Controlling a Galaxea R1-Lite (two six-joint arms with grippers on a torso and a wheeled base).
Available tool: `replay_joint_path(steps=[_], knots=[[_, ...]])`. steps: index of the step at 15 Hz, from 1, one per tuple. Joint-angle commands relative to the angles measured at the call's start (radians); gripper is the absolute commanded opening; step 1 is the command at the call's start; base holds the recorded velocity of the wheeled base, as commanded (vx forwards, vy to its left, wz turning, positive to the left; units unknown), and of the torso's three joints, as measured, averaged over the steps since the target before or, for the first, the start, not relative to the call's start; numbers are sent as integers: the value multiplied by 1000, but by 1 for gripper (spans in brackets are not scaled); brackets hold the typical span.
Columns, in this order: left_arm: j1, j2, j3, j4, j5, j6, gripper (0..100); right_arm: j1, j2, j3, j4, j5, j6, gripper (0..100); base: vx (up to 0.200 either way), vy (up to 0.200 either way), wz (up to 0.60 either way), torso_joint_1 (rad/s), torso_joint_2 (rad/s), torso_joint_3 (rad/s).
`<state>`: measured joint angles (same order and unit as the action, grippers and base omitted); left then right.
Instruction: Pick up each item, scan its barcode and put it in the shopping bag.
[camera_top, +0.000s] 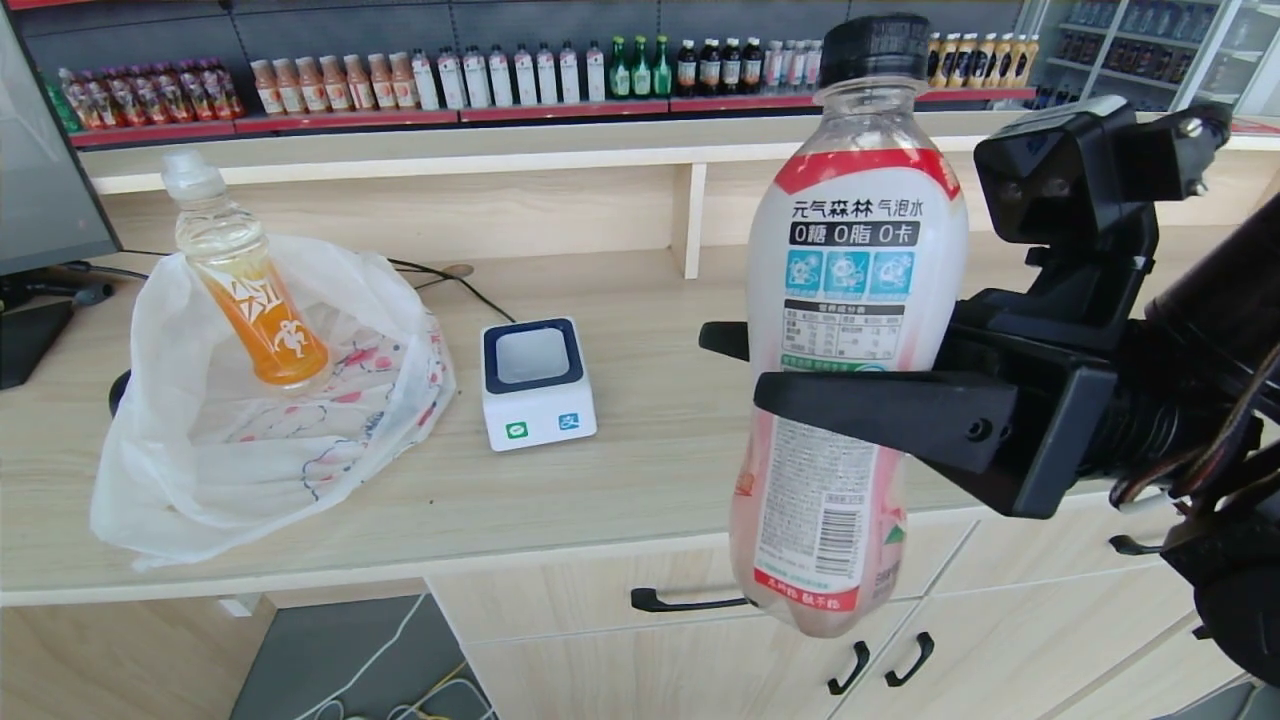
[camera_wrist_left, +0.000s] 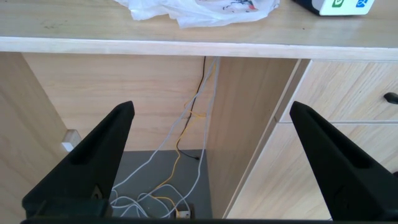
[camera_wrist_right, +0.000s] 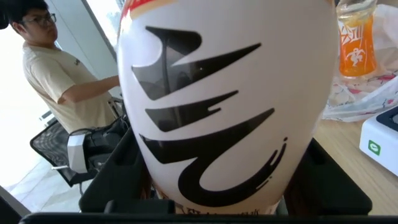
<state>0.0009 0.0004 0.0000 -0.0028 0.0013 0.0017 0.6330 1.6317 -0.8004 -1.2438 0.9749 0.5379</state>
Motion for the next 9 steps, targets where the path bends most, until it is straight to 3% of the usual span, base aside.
replay_joint_path(steps=[1, 3, 9], knots=[[1, 0, 0, 1, 0, 0, 100, -26, -3, 27, -23, -4, -10, 0, 0, 0, 0, 0, 0, 0], [1, 0, 0, 0, 0, 0, 100, -67, 5, 37, -23, -68, -84, 0, 0, 0, 0, 0, 0, 0], [1, 0, 0, 0, -1, 0, 100, -72, -29, 110, -23, -377, -257, 0, 0, 0, 0, 0, 0, 0]])
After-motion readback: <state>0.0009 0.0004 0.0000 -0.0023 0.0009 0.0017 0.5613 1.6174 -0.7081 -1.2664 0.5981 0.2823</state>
